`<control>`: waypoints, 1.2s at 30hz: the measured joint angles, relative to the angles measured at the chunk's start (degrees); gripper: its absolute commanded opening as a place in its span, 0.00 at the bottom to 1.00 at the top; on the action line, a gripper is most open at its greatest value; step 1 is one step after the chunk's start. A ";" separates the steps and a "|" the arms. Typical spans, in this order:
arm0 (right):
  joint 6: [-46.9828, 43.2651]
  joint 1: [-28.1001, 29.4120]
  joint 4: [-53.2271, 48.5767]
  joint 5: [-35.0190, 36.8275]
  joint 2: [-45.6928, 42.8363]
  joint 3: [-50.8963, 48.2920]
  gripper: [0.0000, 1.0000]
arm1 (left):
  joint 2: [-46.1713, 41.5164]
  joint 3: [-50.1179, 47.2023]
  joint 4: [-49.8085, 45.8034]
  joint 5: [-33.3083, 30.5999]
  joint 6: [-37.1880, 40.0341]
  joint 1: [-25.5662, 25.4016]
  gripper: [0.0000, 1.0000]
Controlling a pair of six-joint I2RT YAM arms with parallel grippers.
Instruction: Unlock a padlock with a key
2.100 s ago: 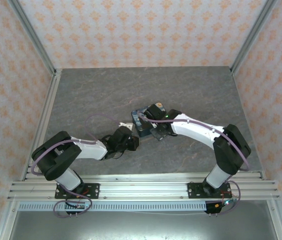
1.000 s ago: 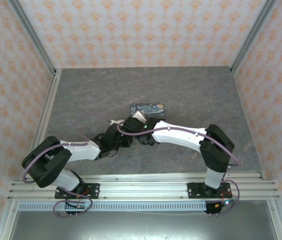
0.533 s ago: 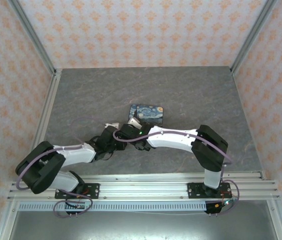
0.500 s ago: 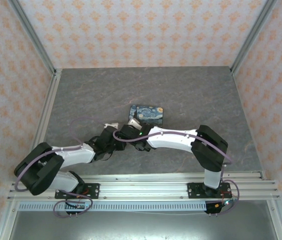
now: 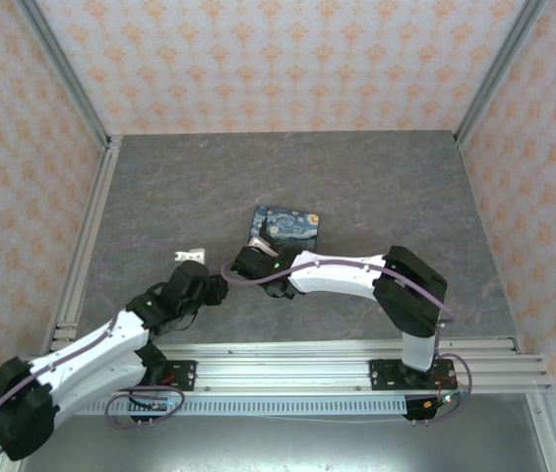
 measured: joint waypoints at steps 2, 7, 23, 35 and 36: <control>-0.61 0.00 0.50 0.04 0.24 0.00 0.00 | -3.39 0.11 -3.41 -0.81 -0.02 0.00 0.45; -2.43 0.02 1.05 0.55 1.05 0.02 0.00 | -6.97 2.21 -11.30 -1.27 0.00 0.00 0.47; -1.64 -4.66 2.21 -12.24 -4.20 -0.42 0.00 | 5.70 3.69 -10.19 12.70 1.70 0.83 0.55; -3.39 -4.74 2.21 -11.39 -4.52 -1.14 0.00 | 19.78 12.52 -8.41 24.30 8.76 15.30 0.54; -3.65 -4.70 2.19 -10.71 -4.44 -1.11 0.00 | 21.38 13.62 -8.07 24.72 9.16 15.37 0.54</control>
